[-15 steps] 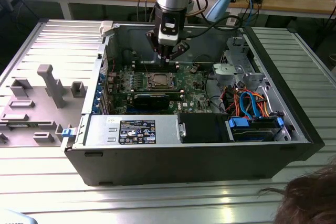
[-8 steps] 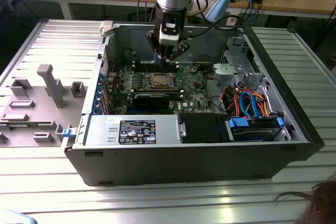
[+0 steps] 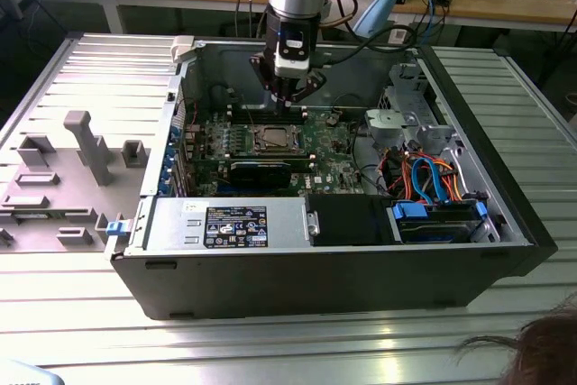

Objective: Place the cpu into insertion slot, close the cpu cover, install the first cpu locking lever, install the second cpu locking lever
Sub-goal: 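Install the first cpu locking lever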

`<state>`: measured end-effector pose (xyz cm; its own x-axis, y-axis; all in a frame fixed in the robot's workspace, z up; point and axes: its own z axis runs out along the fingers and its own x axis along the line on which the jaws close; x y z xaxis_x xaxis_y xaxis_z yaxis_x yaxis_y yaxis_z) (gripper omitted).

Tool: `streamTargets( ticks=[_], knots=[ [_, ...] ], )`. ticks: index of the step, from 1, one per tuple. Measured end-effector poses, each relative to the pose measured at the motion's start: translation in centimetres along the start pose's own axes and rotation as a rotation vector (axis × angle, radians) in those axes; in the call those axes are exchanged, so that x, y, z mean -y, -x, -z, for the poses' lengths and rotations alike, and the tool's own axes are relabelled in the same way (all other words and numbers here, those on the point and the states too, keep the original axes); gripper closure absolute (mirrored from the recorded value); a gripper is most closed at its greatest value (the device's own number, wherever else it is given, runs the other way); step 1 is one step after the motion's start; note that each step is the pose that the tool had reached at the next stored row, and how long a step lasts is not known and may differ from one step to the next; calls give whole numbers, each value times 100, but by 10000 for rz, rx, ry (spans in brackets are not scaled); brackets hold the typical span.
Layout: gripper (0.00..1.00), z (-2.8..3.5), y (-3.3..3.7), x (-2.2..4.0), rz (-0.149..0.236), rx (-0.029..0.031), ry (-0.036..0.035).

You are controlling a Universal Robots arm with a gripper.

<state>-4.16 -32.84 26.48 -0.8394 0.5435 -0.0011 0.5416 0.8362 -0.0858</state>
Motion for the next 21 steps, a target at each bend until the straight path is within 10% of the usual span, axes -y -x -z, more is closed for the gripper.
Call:
streamTargets(
  ticks=[21],
  knots=[
    [89, 0, 0, 0, 531, 45, 0]
  ],
)
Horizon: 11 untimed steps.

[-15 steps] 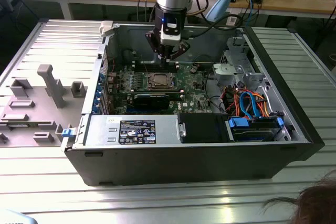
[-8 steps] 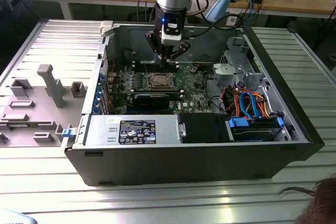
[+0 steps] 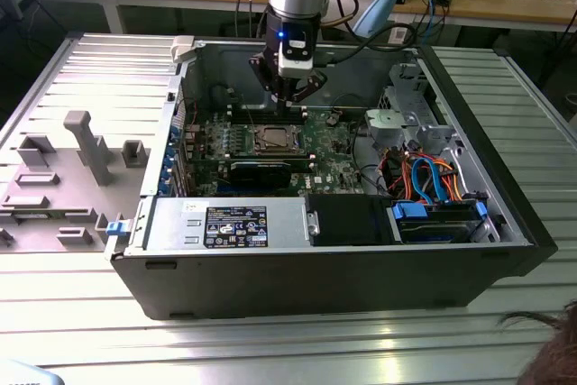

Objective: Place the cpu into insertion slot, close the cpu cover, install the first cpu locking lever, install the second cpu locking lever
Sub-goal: 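Install the first cpu locking lever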

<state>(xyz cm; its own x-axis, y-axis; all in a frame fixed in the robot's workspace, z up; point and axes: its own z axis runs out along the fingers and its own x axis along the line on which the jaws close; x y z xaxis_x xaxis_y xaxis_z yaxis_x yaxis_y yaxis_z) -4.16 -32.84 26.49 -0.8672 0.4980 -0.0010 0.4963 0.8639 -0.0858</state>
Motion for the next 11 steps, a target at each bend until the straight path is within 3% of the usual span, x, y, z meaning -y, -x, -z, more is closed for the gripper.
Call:
streamTargets(
  ticks=[11],
  knots=[
    [89, 0, 0, 0, 313, 27, 1]
  ],
)
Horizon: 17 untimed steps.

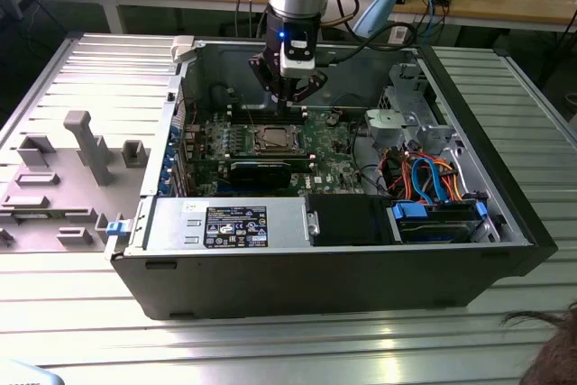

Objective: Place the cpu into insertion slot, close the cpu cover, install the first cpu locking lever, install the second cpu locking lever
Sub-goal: 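Install the first cpu locking lever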

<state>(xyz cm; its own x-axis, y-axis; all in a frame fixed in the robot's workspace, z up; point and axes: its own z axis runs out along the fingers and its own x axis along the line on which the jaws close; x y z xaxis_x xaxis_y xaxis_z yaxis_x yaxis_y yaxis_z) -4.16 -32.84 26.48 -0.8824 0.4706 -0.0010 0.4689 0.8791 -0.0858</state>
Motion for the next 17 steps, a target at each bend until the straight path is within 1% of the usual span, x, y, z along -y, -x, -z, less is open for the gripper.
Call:
streamTargets(
  ticks=[17],
  knots=[
    [89, 0, 0, 0, 523, 45, 1]
  ],
)
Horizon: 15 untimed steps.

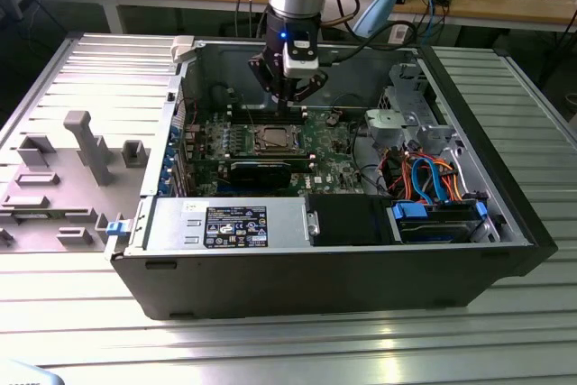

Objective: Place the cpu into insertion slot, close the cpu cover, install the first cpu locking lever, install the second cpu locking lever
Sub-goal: 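Install the first cpu locking lever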

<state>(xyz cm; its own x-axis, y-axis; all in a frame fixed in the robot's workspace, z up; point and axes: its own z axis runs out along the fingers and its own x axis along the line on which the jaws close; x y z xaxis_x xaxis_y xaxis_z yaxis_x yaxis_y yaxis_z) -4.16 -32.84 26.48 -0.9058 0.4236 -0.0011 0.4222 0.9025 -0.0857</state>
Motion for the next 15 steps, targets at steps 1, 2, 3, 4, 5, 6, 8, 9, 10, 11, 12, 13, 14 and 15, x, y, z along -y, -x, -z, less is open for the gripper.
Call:
streamTargets(
  ticks=[1, 2, 3, 4, 5, 6, 8, 9, 10, 11, 12, 13, 14, 15],
  knots=[
    [89, 0, 0, 0, 37, 3, -1],
    [89, 0, 0, 0, 62, 5, -1],
    [89, 0, 0, 0, 91, 7, -1],
    [89, 0, 0, 0, 114, 10, -1],
    [89, 0, 0, 0, 136, 11, 0],
    [89, 0, 0, 0, 160, 13, -1],
    [89, 0, 0, 0, 213, 18, -1],
    [89, 0, 0, 0, 234, 20, -1],
    [89, 0, 0, 0, 256, 22, -1],
    [89, 0, 0, 0, 289, 24, -1],
    [89, 0, 0, 0, 309, 26, -1],
    [89, 0, 0, 0, 329, 28, -1],
    [89, 0, 0, 0, 360, 31, -1],
    [89, 0, 0, 0, 384, 33, -1]
  ],
)
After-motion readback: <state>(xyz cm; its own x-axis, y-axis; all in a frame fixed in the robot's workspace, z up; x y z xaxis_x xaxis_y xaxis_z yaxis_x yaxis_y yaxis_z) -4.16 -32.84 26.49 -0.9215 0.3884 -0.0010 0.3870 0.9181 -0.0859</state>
